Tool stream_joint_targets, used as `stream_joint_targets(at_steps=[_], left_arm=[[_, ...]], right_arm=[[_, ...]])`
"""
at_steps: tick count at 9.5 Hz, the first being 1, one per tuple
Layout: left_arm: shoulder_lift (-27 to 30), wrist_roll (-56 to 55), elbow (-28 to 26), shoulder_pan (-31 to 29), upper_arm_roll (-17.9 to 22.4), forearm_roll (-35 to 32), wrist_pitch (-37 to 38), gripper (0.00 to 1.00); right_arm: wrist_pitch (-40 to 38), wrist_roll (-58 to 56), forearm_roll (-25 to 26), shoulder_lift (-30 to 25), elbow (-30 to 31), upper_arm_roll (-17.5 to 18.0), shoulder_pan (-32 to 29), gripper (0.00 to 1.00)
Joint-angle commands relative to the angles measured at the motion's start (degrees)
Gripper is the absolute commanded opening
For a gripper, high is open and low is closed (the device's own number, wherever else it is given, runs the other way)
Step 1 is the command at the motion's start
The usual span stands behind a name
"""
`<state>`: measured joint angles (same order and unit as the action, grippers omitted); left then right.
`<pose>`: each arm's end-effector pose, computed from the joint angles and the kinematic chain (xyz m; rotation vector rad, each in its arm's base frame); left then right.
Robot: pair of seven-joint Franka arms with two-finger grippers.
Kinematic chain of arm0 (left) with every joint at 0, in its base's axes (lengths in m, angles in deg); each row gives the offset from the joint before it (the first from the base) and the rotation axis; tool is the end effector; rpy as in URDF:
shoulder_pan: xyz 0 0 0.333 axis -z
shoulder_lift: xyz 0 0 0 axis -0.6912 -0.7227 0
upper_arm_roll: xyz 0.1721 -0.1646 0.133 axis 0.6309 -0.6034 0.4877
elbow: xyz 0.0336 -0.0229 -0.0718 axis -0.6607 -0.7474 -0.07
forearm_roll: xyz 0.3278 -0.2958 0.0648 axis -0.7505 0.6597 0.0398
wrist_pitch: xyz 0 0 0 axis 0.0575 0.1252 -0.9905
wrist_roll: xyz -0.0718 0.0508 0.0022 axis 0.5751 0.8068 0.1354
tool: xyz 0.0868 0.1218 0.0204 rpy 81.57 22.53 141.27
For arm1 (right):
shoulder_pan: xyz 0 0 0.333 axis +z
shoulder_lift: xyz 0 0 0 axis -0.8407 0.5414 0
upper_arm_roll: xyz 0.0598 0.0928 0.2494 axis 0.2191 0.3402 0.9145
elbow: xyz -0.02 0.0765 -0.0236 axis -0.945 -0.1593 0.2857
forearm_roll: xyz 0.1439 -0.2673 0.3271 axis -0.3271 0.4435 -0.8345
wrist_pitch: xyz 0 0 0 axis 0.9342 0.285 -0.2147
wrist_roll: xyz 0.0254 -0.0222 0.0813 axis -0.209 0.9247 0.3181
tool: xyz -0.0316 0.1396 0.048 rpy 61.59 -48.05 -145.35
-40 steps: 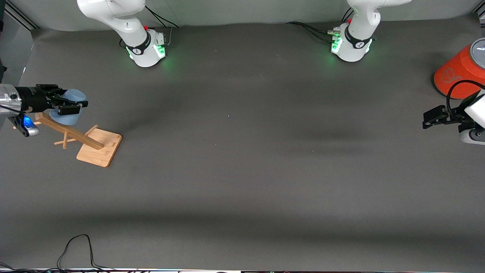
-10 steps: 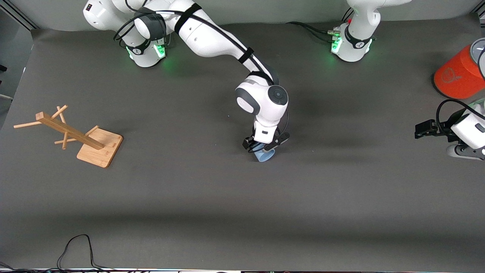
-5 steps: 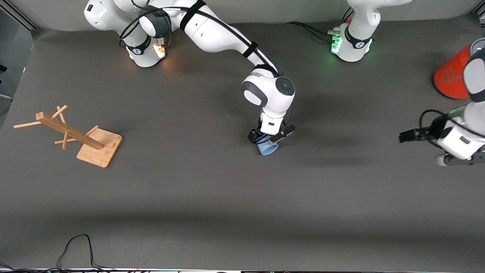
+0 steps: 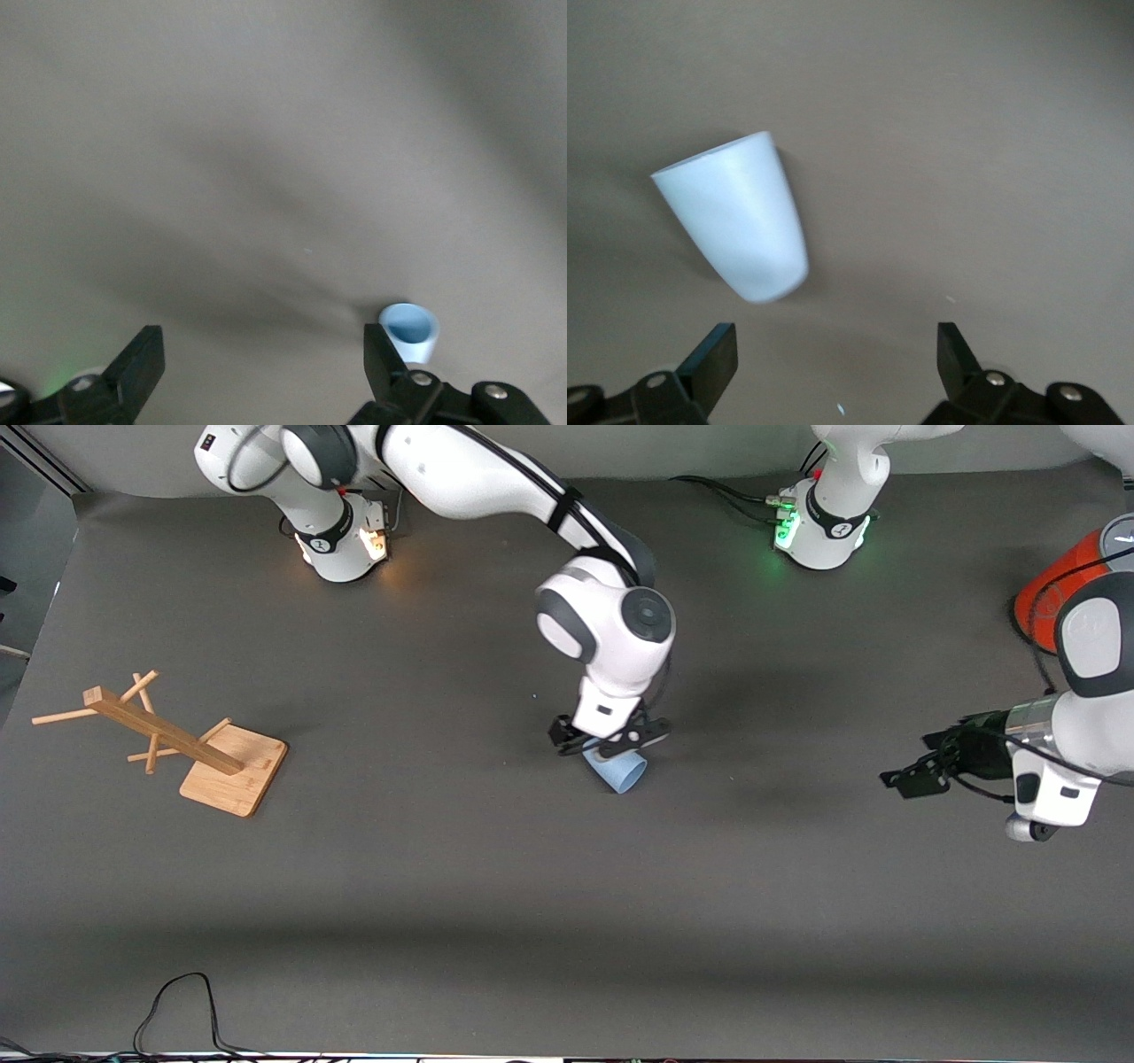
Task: Rotate and upright cup with both arms
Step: 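Release the cup on its side while the left gripper approaches it, then grasp the lying cup with the left gripper while the right gripper retracts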
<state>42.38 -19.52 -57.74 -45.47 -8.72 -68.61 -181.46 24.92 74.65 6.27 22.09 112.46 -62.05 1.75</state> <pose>0.6673 -0.0668 0.3544 2.6565 1.1117 -0.4219 0.5302 0.5416 0.2345 2.8645 0.5629 -0.0074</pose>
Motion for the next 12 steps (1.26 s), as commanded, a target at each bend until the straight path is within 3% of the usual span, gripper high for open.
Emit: stream_joint_targets(at_steps=[1, 3, 6, 7, 9, 12], left_arm=[[-7.0, -19.2, 7.2, 0.5, -5.5, 1.2, 1.6, 1.00], [-11.1, -29.9, 10.4, 2.1, -10.3, 0.6, 4.1, 1.00], [-24.1, -47.8, 17.9, 12.7, -10.4, 1.2, 4.2, 1.00], [-27.4, -48.4, 19.1, 13.9, -10.4, 1.4, 4.0, 1.00], [-30.9, -48.5, 19.2, 15.3, -11.0, 3.3, 4.1, 1.00], [-34.9, -50.4, 21.6, 17.0, -10.9, 3.7, 3.4, 1.00]], right_arm=[[0.7, -1.6, -1.0, -18.6, 18.4, 0.2, -3.1, 1.00], [-2.8, -5.9, -0.4, -28.1, 23.7, -0.9, -7.4, 1.00], [-9.8, -17.4, -1.0, -34.4, 25.1, -12.4, -7.7, 1.00], [-10.0, -18.6, -1.0, -35.7, 25.6, -14.6, -7.6, 1.00], [-11.8, -19.8, -0.4, -38.2, 27.6, -15.2, -9.6, 1.00], [-15.0, -23.0, -0.1, -42.1, 28.7, -13.0, -16.4, 1.00]])
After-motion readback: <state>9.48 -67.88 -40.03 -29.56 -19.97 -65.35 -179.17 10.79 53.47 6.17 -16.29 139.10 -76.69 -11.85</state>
